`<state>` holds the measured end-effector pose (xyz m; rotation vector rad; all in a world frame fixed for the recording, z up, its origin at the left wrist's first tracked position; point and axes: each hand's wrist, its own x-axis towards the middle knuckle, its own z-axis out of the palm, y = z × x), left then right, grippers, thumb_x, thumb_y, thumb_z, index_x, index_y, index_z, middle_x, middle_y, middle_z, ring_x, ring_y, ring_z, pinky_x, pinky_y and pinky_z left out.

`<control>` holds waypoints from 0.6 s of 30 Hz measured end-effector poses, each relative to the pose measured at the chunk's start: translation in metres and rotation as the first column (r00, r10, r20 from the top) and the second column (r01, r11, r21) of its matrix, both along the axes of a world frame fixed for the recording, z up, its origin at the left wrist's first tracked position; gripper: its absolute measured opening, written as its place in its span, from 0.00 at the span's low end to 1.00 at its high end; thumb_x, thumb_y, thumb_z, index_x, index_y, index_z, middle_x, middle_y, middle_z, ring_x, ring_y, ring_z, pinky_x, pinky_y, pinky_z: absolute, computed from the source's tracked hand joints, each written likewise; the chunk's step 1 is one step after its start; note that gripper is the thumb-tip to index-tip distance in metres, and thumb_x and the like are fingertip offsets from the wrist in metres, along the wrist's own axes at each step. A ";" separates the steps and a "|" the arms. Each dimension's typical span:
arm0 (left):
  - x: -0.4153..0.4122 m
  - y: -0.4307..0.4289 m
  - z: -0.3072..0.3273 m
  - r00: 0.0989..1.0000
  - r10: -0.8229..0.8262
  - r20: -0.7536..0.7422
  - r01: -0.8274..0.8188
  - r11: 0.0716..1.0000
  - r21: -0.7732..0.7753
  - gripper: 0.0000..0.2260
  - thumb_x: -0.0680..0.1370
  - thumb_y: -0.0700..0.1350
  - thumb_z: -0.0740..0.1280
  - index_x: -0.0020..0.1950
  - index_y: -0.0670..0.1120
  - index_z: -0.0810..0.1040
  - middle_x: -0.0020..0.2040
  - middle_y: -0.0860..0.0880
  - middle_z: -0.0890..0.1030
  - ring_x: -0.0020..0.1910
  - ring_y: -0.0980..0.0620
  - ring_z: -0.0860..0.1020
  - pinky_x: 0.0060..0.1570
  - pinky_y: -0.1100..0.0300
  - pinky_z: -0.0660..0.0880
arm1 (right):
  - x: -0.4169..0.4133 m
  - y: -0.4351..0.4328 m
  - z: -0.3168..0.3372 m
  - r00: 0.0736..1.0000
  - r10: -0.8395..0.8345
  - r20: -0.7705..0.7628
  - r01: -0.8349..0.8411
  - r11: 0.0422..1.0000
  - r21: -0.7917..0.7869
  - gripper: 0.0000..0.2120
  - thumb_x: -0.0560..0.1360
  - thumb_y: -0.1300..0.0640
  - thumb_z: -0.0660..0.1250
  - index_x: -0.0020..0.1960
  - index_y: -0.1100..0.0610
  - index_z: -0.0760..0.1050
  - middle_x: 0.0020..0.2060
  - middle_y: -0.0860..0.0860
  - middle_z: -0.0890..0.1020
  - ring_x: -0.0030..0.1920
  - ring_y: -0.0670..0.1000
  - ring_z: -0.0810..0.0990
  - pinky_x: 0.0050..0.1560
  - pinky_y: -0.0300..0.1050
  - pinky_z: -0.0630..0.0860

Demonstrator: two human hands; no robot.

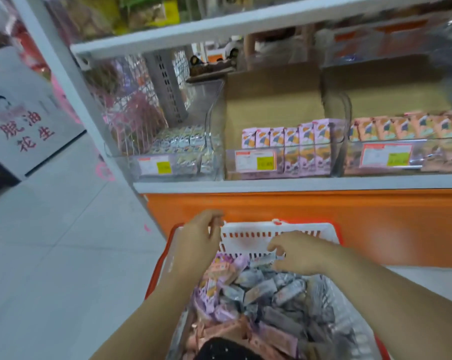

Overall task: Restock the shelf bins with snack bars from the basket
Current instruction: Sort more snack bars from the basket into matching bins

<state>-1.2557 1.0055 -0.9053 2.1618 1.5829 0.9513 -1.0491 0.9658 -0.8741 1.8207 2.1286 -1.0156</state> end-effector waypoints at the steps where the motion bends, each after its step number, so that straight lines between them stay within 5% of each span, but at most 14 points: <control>1: -0.008 -0.002 -0.013 1.000 0.010 -0.020 -0.011 0.999 -0.052 0.10 0.80 0.43 0.61 0.56 0.50 0.80 0.45 0.54 0.82 0.41 0.56 0.80 0.39 0.68 0.71 | -0.002 0.002 -0.002 1.000 0.003 0.009 -0.003 1.000 -0.007 0.23 0.80 0.54 0.61 0.74 0.54 0.62 0.71 0.53 0.67 0.66 0.54 0.71 0.65 0.46 0.69; 4: -0.023 -0.004 -0.047 0.992 0.016 -0.127 -0.042 0.978 -0.204 0.11 0.80 0.42 0.61 0.60 0.48 0.79 0.51 0.50 0.83 0.43 0.55 0.79 0.38 0.70 0.65 | -0.006 0.011 -0.012 1.000 0.000 0.025 0.000 1.000 0.001 0.22 0.80 0.53 0.61 0.73 0.53 0.64 0.70 0.53 0.68 0.66 0.54 0.71 0.65 0.47 0.68; 9: -0.030 0.003 -0.103 0.921 -0.120 -0.370 -0.078 0.875 -0.478 0.14 0.82 0.45 0.57 0.65 0.51 0.75 0.61 0.48 0.80 0.56 0.48 0.78 0.50 0.59 0.73 | -0.011 0.026 -0.029 0.999 0.004 0.036 -0.003 0.999 -0.032 0.22 0.80 0.52 0.62 0.72 0.53 0.65 0.71 0.53 0.67 0.67 0.54 0.69 0.66 0.47 0.67; 14: -0.028 0.024 -0.143 0.770 -0.212 -0.602 -0.131 0.871 -0.474 0.21 0.78 0.44 0.58 0.72 0.56 0.66 0.71 0.50 0.68 0.68 0.48 0.68 0.64 0.52 0.65 | -0.007 0.037 -0.042 0.999 0.014 0.036 -0.011 0.997 -0.070 0.23 0.80 0.51 0.61 0.73 0.55 0.63 0.72 0.53 0.67 0.69 0.53 0.68 0.67 0.46 0.66; 18: -0.017 0.037 -0.150 0.780 -0.282 -0.559 -0.085 0.837 -0.541 0.20 0.80 0.42 0.57 0.72 0.51 0.64 0.71 0.48 0.67 0.70 0.47 0.64 0.63 0.54 0.65 | -0.001 0.044 -0.050 0.999 0.019 0.040 -0.016 0.997 -0.081 0.23 0.79 0.49 0.61 0.72 0.53 0.64 0.71 0.53 0.67 0.68 0.54 0.69 0.64 0.45 0.66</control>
